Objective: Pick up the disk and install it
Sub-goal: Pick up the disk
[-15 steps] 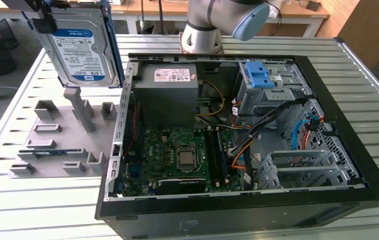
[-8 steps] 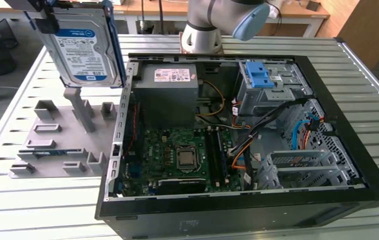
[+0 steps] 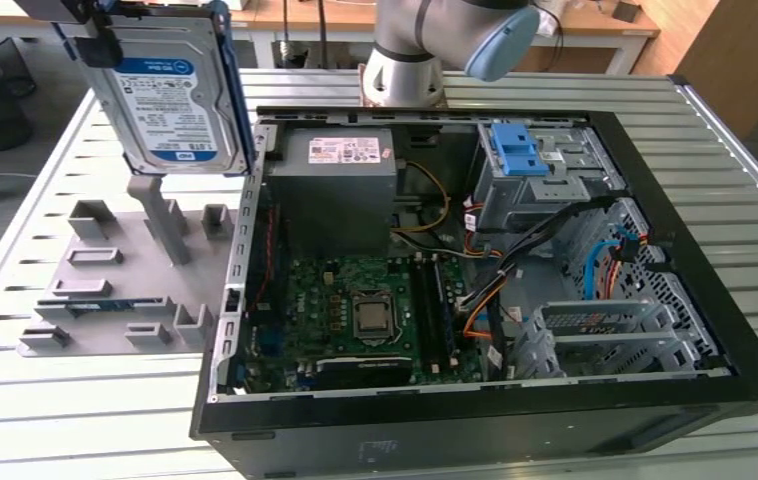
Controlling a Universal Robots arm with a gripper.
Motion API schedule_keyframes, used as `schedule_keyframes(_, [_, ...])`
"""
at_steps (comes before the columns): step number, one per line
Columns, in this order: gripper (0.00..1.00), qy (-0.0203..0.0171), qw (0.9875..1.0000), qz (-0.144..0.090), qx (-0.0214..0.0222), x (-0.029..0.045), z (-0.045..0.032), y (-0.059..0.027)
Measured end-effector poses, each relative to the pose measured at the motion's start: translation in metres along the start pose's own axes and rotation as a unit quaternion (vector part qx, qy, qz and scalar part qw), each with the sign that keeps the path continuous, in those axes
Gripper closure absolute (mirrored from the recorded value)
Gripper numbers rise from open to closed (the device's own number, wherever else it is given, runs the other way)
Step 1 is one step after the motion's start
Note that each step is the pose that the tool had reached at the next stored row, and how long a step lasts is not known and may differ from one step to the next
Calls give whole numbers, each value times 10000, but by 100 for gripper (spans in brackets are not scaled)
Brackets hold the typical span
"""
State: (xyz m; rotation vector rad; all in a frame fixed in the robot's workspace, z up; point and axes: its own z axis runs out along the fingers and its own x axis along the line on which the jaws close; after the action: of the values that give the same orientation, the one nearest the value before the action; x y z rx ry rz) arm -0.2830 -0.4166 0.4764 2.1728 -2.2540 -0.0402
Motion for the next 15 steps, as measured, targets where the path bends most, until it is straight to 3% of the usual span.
schedule_keyframes(15, [64,0,10000,0,0,-1,-1,-52])
